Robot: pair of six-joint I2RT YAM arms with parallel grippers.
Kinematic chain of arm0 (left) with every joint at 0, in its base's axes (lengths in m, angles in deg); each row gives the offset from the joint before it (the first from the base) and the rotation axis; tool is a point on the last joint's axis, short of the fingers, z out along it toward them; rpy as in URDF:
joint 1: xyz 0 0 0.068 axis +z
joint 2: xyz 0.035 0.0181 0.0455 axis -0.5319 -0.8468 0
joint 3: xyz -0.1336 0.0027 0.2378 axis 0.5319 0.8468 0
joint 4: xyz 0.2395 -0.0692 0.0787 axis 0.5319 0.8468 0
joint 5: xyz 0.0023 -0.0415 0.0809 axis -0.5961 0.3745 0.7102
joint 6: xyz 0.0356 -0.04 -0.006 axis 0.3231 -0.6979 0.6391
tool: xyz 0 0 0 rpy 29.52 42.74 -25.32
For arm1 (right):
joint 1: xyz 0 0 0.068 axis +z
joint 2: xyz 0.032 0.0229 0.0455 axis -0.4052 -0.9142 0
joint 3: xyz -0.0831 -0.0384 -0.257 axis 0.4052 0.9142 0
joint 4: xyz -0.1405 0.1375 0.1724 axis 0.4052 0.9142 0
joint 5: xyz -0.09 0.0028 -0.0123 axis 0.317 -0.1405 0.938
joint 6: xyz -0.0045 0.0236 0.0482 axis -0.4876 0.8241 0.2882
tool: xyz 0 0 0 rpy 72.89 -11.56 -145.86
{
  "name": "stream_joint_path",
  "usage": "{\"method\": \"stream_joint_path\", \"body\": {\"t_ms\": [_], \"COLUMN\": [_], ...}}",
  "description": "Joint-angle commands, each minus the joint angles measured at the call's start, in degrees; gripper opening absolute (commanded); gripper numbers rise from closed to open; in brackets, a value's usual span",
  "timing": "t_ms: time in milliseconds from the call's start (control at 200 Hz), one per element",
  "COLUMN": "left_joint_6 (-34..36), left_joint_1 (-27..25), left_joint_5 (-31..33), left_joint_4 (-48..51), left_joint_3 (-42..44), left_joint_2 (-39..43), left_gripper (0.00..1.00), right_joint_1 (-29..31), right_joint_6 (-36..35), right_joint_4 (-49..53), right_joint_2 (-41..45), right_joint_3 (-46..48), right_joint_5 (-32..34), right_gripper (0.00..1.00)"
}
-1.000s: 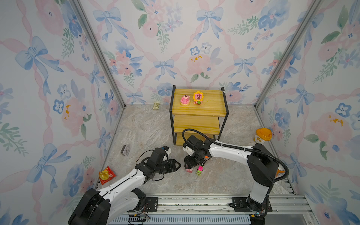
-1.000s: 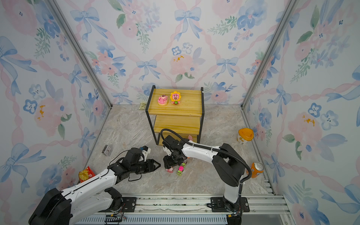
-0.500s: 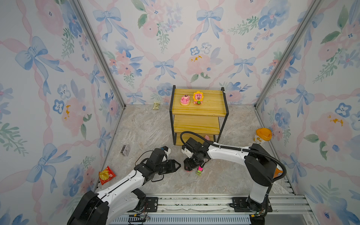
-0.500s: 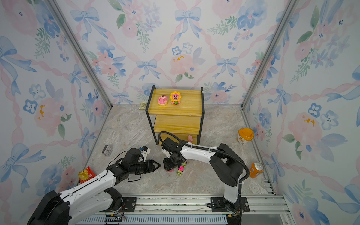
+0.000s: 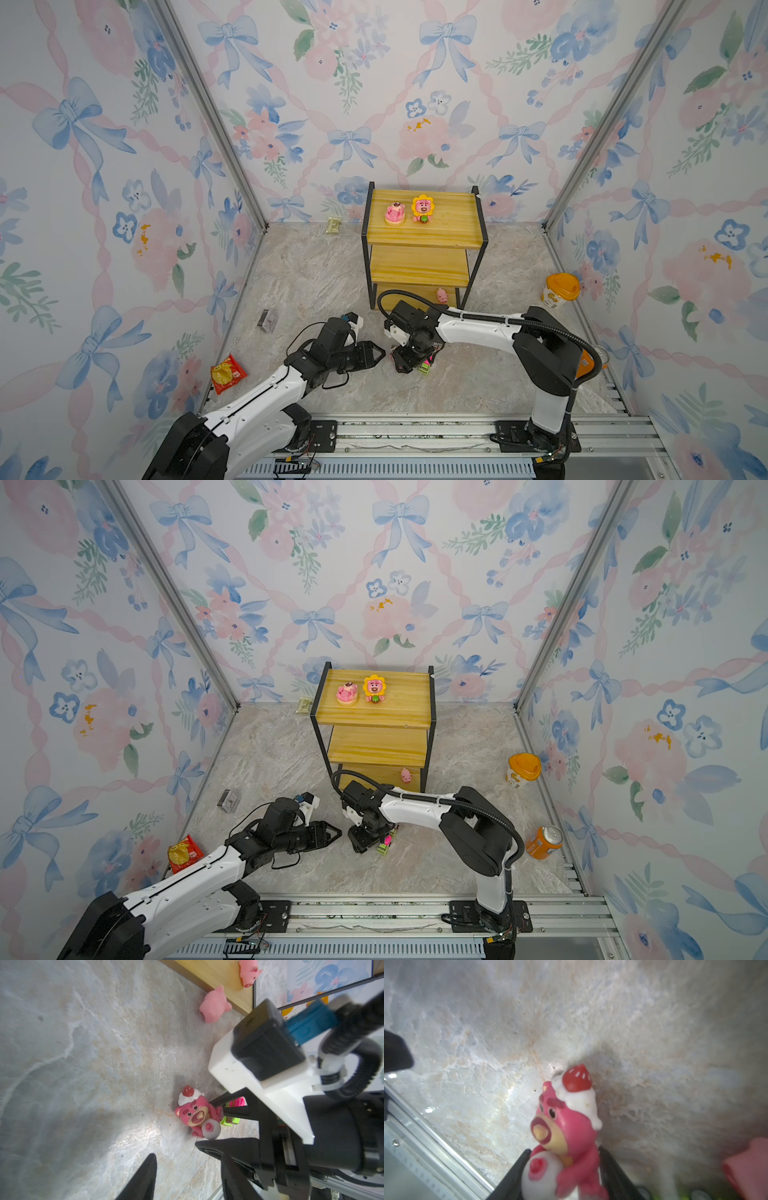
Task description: Place and organize the plastic toys onto the shelf
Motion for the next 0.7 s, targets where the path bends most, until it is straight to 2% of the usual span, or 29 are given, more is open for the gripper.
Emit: {"method": "stream_joint_path", "body": {"t_ms": [0,155,330,695], "left_joint_6": [0.0,-0.6,-1.6,-1.5], "left_joint_1": [0.5,0.8,1.2,1.5], "left_joint_5": [0.4,1.1,1.9,1.9], "left_joint_4": [-0.1,0.6,1.3,1.2], "left_joint_3": [0.3,1.0,2.3,3.2], "left_joint_2": [0.3,2.5,5.1,4.8], "left_gripper": [0.51,0.51,0.52,0.52], "right_joint_1": [0.7,0.2,-0.8,-0.9], "right_joint_6": [-4.8,-8.8,-12.1,-15.0], "right_joint_4": [8.3,13.1,16.4,17.9], "right_joint_2": [0.4,0.7,-0.4,-6.7], "right_joint_3": [-3.6,-7.3,-12.2,-19.2], "right_joint_5": [3.5,6.9,5.6,4.1], "right_gripper": [0.57,0.6,0.62,0.65]}}
